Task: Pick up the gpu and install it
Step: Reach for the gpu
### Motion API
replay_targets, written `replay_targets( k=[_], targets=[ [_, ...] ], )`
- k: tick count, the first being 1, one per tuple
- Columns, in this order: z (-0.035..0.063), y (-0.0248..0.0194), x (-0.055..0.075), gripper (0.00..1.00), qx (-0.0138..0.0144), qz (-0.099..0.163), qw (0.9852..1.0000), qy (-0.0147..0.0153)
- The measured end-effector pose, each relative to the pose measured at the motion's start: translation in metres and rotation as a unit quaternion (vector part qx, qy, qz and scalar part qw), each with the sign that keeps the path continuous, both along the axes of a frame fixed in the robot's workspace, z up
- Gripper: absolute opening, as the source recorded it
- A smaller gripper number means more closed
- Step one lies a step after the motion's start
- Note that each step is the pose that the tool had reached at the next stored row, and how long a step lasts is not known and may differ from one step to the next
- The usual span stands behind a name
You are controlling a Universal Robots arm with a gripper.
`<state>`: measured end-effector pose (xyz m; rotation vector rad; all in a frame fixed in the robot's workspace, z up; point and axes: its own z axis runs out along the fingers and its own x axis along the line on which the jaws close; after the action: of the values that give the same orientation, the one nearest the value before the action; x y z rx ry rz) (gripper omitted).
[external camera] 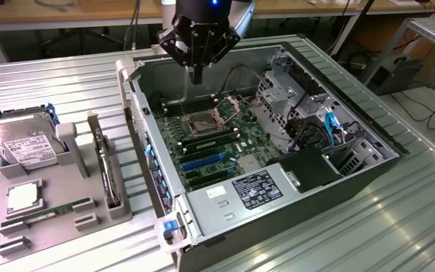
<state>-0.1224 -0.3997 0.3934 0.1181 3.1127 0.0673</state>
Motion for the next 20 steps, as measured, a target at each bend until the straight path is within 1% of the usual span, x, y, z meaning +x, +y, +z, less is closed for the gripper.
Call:
replay_targets(
  k=[1, 5, 7, 9, 10, 11, 13, 15, 20],
  targets=[
    [-0.0002, -0.002, -0.002, 0.11, 0.0002, 0.0, 1.0, -0.0001],
    [-0.0006, -0.0136, -0.009, 0.11, 0.0, 0.0, 1.0, -0.0004],
    [-0.0012, -0.0197, -0.019, 0.11, 0.0, 0.0, 1.0, -0.0006],
    [-0.0016, -0.0222, -0.028, 0.11, 0.0001, 0.0, 1.0, -0.0006],
    [-0.0021, -0.0245, -0.038, 0.11, 0.0, 0.0, 1.0, -0.0006],
    [-0.0027, -0.0258, -0.046, 0.11, 0.0, 0.0, 1.0, -0.0006],
    [-0.0034, -0.0271, -0.057, 0.11, -0.0002, 0.0, 1.0, -0.0006],
    [-0.0052, -0.0283, -0.071, 0.11, -0.001, 0.0, 1.0, -0.0006],
    [-0.0093, -0.0299, -0.099, 0.11, -0.0032, 0.0, 1.0, -0.0006]
  ],
)
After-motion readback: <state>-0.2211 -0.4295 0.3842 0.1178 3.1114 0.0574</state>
